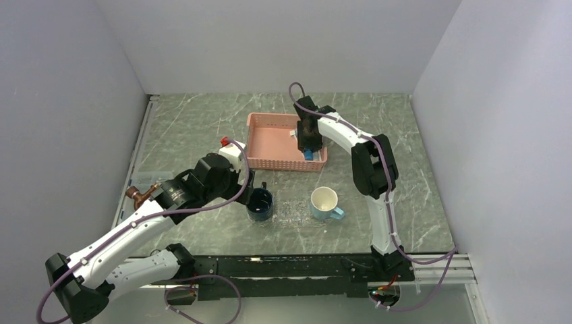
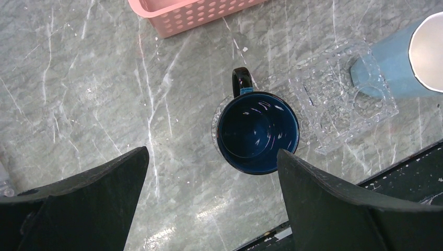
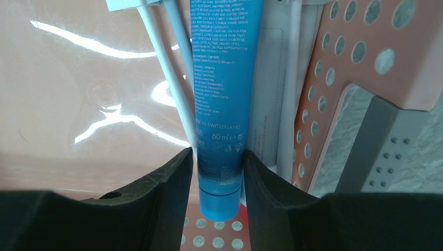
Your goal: Prepare toiletry sets of a toothbrush and toothpaste on the tray
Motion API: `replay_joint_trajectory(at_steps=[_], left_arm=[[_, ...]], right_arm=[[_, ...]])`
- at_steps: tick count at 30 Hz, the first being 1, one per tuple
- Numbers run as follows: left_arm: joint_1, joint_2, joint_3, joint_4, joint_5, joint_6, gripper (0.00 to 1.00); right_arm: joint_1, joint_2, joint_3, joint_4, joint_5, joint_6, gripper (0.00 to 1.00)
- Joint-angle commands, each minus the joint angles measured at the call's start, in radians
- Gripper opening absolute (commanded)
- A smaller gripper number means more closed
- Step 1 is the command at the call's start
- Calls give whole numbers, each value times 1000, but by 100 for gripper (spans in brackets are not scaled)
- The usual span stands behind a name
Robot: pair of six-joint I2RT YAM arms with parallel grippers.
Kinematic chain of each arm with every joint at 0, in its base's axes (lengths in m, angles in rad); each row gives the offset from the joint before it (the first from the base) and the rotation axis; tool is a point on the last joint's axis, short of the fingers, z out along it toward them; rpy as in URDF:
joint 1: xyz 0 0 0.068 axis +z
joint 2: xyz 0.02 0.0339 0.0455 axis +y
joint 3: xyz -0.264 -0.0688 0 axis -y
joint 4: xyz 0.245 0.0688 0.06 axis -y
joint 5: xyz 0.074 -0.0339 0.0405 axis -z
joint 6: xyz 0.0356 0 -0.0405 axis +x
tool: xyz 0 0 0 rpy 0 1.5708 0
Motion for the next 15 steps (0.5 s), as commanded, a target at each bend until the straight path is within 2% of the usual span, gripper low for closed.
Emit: replay_joint_trajectory(at_steps=[1, 6, 15], left_arm=[[7, -9, 9, 40, 18, 15, 99], [10, -11, 8, 43, 22, 14, 99], [12, -19, 6, 49, 31, 11, 99]], right_arm=[[-9, 30, 24, -8, -15, 10, 40], [-9, 2, 20, -4, -19, 9, 26], [-8, -104, 55, -27, 7, -8, 25]])
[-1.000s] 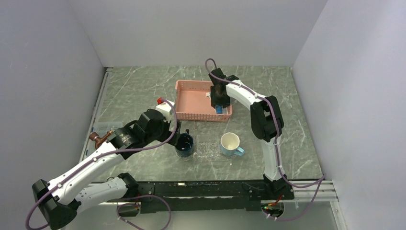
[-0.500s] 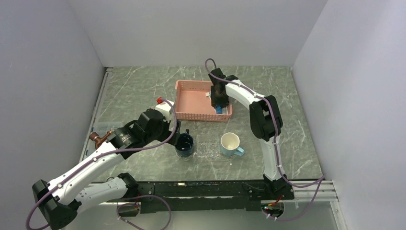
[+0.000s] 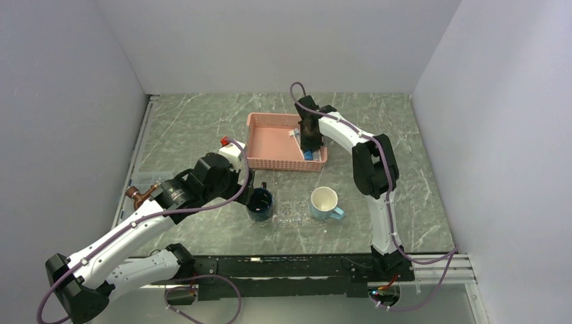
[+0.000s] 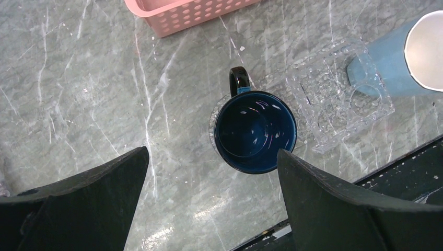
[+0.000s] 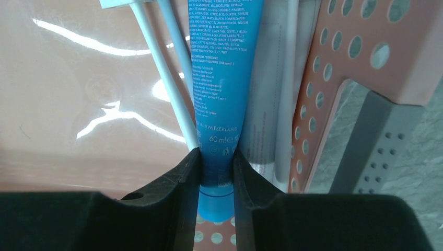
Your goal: Prepare toiletry sets of a toothbrush and toothpaste on the tray
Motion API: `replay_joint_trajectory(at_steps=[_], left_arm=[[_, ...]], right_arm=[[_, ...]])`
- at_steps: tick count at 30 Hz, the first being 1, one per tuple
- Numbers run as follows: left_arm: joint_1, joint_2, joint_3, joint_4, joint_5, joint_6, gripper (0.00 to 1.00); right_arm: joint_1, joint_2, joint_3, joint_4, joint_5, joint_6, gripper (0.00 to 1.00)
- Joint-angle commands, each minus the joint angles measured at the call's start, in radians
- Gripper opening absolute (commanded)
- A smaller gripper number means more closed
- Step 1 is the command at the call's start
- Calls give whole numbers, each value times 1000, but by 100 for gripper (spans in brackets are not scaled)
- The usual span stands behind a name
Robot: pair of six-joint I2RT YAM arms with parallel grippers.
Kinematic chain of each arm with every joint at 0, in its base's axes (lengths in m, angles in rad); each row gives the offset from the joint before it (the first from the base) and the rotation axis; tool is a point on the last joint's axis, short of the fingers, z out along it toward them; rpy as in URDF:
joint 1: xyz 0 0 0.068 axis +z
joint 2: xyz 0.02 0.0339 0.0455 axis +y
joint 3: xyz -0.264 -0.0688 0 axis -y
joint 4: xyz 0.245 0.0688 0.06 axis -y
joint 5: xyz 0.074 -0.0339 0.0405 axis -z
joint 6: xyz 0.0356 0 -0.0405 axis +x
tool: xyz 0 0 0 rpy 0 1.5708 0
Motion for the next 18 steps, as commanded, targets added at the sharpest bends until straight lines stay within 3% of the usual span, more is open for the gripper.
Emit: replay_joint_trajectory(at_steps=[1, 9, 18], left_arm=[[6, -19, 5, 49, 16, 10, 100], [6, -26, 3, 62, 30, 8, 99], [7, -51, 10, 88, 110, -12, 99]], right_arm=[[-1, -116, 58, -25, 28, -18, 24], [0, -260, 40, -18, 75, -69, 25], [17, -475, -87, 44, 7, -58, 25]])
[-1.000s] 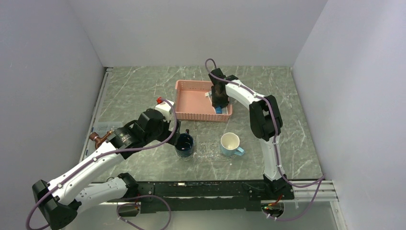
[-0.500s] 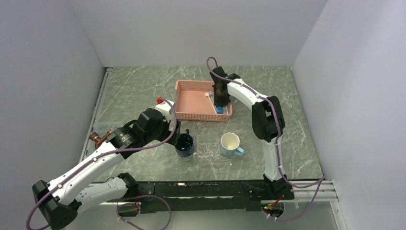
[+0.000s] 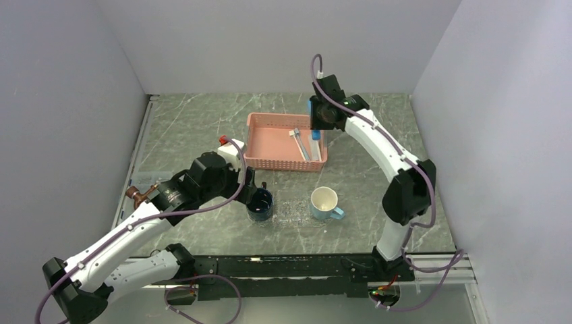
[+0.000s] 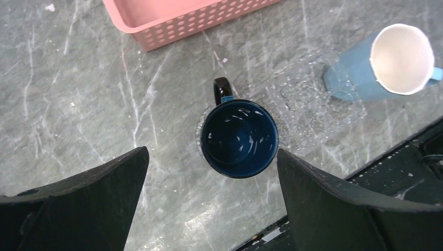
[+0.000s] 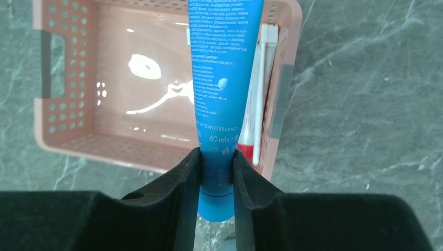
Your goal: Prepare toiletry sets of a toothbrush and toothpaste on the tray
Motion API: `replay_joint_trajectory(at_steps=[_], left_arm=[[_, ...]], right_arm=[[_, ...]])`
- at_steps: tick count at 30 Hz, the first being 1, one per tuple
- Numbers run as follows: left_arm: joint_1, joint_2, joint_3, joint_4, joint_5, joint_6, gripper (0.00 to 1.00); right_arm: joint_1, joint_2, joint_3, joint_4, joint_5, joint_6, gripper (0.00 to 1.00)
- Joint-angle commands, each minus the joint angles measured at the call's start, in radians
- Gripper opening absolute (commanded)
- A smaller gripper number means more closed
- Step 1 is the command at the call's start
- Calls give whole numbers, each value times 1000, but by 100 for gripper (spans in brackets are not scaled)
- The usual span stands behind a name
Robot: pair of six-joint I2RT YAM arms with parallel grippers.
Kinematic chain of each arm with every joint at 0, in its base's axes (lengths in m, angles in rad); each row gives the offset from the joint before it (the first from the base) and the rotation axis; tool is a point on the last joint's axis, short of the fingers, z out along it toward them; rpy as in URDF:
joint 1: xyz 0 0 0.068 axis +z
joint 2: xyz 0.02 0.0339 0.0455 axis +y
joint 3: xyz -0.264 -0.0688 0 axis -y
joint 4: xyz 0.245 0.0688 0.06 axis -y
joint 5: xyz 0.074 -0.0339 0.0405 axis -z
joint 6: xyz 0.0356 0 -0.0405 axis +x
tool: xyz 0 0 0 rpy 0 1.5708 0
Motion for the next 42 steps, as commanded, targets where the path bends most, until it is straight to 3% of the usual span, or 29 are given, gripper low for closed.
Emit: replay_joint_trajectory(at_steps=[1, 11, 21, 28, 42], left_arm=[[4, -33, 21, 57, 98, -15, 99], [5, -67, 96, 159, 316, -136, 99], [4, -111, 73, 342, 463, -308, 99], [5, -130, 36, 458, 519, -414, 99], [4, -108, 22, 552, 551, -524, 95]], right_arm=[[18, -148, -83, 74, -49, 10, 26], [194, -510, -358, 289, -69, 216, 28], [360, -736, -578, 537, -54, 360, 28], [421, -828, -660, 663, -38, 439, 28], [520, -834, -649, 752, -3, 499, 29]])
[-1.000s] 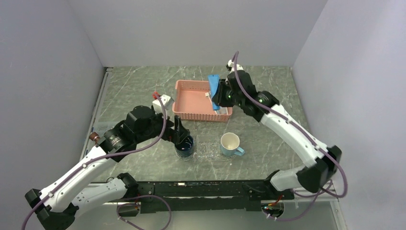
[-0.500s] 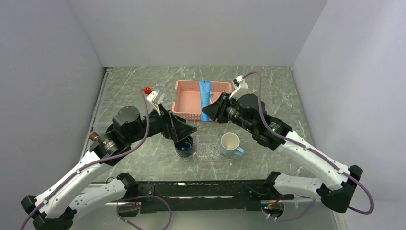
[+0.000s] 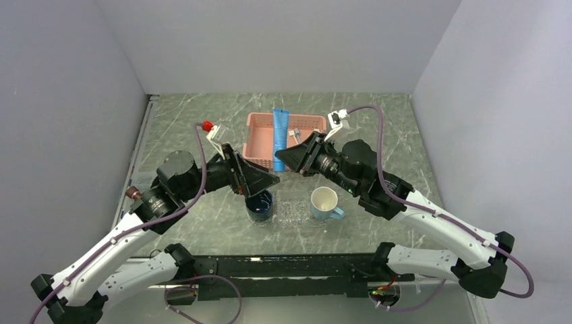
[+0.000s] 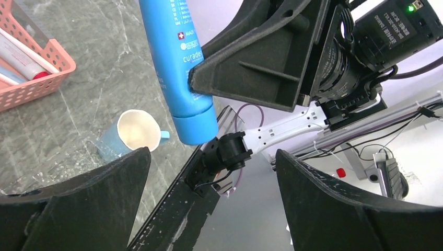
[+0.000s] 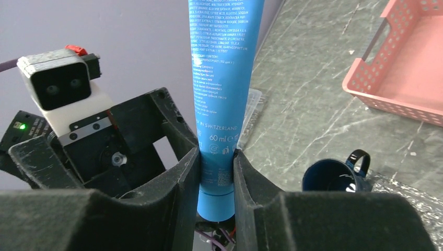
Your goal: Prepare toiletry sets of a toothbrush and toothpaste on the tray
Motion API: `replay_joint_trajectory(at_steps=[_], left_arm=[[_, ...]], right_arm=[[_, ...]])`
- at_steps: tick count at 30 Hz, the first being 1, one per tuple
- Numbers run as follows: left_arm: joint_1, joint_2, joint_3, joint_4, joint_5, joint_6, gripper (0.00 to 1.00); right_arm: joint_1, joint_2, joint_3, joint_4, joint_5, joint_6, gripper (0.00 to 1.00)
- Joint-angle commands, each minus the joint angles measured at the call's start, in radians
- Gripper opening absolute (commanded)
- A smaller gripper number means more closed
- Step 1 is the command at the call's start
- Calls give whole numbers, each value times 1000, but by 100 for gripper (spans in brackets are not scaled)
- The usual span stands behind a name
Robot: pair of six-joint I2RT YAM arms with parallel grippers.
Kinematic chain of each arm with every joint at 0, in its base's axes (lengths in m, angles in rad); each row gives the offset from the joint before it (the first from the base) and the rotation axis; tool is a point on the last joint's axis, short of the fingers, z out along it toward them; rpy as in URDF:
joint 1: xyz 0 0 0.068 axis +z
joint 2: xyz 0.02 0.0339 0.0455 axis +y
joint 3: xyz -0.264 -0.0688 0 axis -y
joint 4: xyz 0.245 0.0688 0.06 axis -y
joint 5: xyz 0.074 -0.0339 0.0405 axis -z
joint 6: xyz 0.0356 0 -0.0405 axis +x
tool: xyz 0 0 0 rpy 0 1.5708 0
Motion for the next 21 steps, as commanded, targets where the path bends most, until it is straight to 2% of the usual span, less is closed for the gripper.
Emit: replay_joint_trajectory(at_steps=[1, 16, 21], left_arm=[[2, 10, 6, 83, 38, -45, 94], [6, 25, 0, 158, 67, -102, 74], [7, 35, -9, 198, 99, -129, 63]], right_arm=[[22, -18, 21, 116, 26, 20, 29], [77, -23, 22, 154, 19, 17, 29], [93, -29, 16, 158, 24, 15, 29]])
